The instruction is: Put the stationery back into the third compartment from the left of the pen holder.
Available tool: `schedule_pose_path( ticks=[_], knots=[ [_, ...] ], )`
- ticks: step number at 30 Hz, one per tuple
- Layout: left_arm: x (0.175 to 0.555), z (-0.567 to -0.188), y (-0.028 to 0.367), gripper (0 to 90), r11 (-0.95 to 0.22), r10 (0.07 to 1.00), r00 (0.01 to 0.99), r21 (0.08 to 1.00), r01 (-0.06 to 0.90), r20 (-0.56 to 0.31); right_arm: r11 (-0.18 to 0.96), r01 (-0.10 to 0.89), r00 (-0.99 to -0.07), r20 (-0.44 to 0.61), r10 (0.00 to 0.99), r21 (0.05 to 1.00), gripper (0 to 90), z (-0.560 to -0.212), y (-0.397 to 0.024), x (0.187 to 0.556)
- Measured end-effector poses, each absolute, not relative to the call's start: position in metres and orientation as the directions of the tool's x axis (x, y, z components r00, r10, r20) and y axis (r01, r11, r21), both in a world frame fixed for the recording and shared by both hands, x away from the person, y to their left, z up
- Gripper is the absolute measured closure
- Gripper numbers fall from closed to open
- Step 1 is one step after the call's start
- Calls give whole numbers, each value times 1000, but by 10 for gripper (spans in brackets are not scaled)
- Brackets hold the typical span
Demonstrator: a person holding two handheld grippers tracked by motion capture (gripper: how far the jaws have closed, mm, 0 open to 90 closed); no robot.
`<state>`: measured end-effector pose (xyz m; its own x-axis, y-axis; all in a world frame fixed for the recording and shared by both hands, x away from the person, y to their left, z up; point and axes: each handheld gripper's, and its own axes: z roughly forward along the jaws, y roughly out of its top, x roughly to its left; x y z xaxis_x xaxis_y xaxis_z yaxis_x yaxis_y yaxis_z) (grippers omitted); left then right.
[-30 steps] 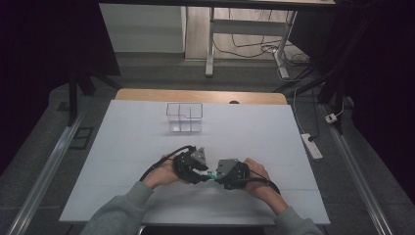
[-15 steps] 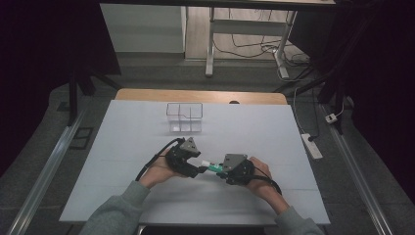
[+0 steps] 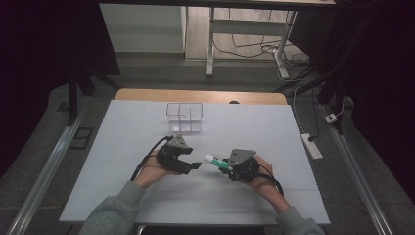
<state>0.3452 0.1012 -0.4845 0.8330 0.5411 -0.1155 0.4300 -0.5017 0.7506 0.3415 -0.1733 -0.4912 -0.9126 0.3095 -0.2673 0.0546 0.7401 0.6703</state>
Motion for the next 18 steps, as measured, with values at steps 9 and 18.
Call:
schedule_pose_path(
  ticks=[9, 18],
  knots=[
    [345, -481, 106, 318, -421, 548, 819, 791, 444, -168, 699, 62, -895, -271, 355, 712, 650, -487, -177, 341],
    [347, -484, 107, 297, -370, 552, 805, 801, 470, -217, 670, 60, -880, -278, 386, 740, 650, -485, -179, 340]
  ],
)
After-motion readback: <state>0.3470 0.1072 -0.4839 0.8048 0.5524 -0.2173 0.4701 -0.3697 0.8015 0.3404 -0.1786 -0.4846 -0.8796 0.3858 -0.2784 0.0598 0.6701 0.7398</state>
